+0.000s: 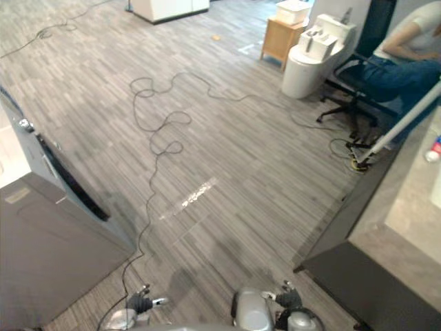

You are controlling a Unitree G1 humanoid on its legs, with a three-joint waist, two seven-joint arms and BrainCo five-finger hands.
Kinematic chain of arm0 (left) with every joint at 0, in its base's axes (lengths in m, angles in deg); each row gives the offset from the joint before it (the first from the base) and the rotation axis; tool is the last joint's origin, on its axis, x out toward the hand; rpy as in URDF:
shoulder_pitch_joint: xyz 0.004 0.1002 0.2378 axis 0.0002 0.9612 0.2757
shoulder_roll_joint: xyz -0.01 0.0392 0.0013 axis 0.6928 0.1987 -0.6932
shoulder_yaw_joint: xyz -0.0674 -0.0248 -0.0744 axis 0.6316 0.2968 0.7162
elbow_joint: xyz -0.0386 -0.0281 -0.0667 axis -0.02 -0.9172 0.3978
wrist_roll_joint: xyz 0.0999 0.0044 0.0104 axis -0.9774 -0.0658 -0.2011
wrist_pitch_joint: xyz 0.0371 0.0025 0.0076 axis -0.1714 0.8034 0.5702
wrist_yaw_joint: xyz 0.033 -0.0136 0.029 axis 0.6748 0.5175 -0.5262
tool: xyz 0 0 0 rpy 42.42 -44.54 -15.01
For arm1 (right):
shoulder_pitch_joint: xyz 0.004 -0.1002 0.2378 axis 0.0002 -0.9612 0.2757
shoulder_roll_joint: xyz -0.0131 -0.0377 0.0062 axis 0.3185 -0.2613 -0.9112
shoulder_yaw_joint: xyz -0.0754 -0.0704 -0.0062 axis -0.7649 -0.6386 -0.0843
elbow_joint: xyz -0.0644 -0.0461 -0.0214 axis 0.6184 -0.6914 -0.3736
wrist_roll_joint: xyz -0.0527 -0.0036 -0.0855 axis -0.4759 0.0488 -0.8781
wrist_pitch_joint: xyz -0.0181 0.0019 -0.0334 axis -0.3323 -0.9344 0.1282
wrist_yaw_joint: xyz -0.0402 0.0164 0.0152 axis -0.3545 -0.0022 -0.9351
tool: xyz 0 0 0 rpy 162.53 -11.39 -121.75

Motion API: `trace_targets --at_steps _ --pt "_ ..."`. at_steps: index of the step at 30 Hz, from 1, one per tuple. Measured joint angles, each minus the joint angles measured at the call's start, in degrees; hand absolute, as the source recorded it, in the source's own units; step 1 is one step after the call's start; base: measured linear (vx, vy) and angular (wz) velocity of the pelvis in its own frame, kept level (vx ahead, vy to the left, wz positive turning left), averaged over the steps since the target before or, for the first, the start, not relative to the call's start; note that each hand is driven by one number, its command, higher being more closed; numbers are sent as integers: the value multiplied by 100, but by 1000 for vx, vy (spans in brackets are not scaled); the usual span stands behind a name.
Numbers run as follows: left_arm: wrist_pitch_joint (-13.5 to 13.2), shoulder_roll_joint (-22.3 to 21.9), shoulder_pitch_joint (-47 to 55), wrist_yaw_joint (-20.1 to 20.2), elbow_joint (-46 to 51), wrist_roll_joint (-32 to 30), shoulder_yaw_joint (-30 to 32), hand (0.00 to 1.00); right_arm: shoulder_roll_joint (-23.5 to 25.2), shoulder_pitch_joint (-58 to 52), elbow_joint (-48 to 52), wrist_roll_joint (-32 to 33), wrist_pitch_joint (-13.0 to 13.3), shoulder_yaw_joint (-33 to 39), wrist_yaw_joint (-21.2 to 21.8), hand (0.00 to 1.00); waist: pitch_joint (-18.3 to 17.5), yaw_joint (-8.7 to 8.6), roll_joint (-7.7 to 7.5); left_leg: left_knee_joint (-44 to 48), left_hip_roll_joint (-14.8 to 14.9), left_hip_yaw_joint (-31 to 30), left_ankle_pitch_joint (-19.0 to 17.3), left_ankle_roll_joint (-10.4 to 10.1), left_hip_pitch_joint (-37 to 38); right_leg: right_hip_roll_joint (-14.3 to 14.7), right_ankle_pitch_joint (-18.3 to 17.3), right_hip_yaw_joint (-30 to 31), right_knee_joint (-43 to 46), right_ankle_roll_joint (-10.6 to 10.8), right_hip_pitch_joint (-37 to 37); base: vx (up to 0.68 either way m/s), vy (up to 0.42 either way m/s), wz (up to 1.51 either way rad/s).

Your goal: Organize washtable

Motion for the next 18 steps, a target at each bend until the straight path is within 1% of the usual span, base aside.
trace_targets --at_steps 1,2,3,4,5,6,7,8,9,11,13,14,15,16,17,18 --pt "7 -43 35 1 -13 -4 214 0 54 -101 13 -4 -10 10 -4 0 -35 -38 -91 74 -51 -71 -113 -173 155 -5 502 58 -10 -115 0 425 -171 51" --pt "5 -173 77 -11 18 -4 431 0 23 -136 71 -40 -36 12 7 0 -86 -78 6 429 164 -115 -180 -277 157 37 401 -83 72 -170 99 510 -220 42" --pt "5 -240 97 -5 68 -12 515 0 14 -162 110 -56 -50 3 7 0 -99 -64 38 831 283 -95 -205 -320 5 71 343 -138 8 -214 169 436 -242 12" --pt "4 -306 131 1 215 -16 672 0 14 -220 229 -55 -64 -3 7 0 -73 -59 73 2057 629 32 -249 -382 -459 169 189 -116 -171 -226 400 429 -263 -15" --pt "11 -366 154 -4 302 -6 888 0 -43 -257 357 -44 -75 0 -1 0 8 -73 232 3530 1177 116 -84 -328 -947 417 130 -105 -349 -321 684 433 -263 -36" --pt "7 -422 190 -5 404 2 950 0 -84 -288 405 -42 -92 -4 -13 0 57 -27 261 4410 1585 120 -109 -316 -1240 611 59 -18 -435 -435 907 423 -195 -60" --pt "10 -440 180 -6 462 2 980 0 -79 -334 449 -43 -109 -6 -31 0 65 51 272 4943 1784 96 -119 -329 -1354 731 -34 111 -472 -530 1134 400 -157 -76" --pt "12 -422 175 -5 542 -1 976 0 -48 -394 477 -41 -108 -20 -47 0 78 116 224 5157 1823 30 -122 -334 -1442 773 -116 253 -529 -549 1362 372 -130 -85" --pt "0 -396 174 -5 601 -1 957 0 -11 -433 484 -39 -107 -32 -66 0 78 132 155 5129 1781 -44 -122 -334 -1627 777 -180 418 -644 -570 1588 313 -98 -78" --pt "-13 -393 159 -7 603 0 949 0 -3 -437 464 -40 -108 -23 -70 0 74 151 131 4754 1735 -25 -125 -330 -1937 782 -179 643 -871 -567 1799 247 -26 -68" --pt "-20 -374 96 -11 602 35 901 0 10 -431 433 -40 -119 7 -70 0 71 244 97 3612 1360 -237 -132 -316 -2336 690 -172 992 -1055 -546 1947 328 92 -78" --pt "-47 -367 87 -15 600 40 829 0 7 -430 382 -41 -116 8 -70 0 63 250 84 2981 1120 -495 -110 -339 -2449 640 -172 1145 -1120 -502 1963 336 179 -94" --pt "-76 -362 72 -26 574 40 778 0 -11 -348 225 -42 -112 9 -68 0 58 250 74 2069 773 -949 -34 -390 -2450 582 -203 1383 -1194 -358 1979 311 228 -102" --pt "-82 -374 72 -32 527 43 732 0 -41 -354 205 -42 -111 13 -64 0 35 248 119 1510 648 -1284 172 -444 -2417 602 -256 1525 -1249 -239 2031 395 313 -119" --pt "-90 -409 80 -44 453 43 736 0 -54 -408 211 -49 -109 13 -60 0 -26 258 165 1392 601 -1485 669 -189 -2365 626 -395 1714 -1177 -61 2054 362 294 -102" --pt "-102 -371 72 -47 438 43 750 0 5 -412 210 -51 -113 9 -61 0 -74 266 133 1450 569 -1436 722 -92 -2288 559 -477 1827 -1105 20 2073 385 290 -106"
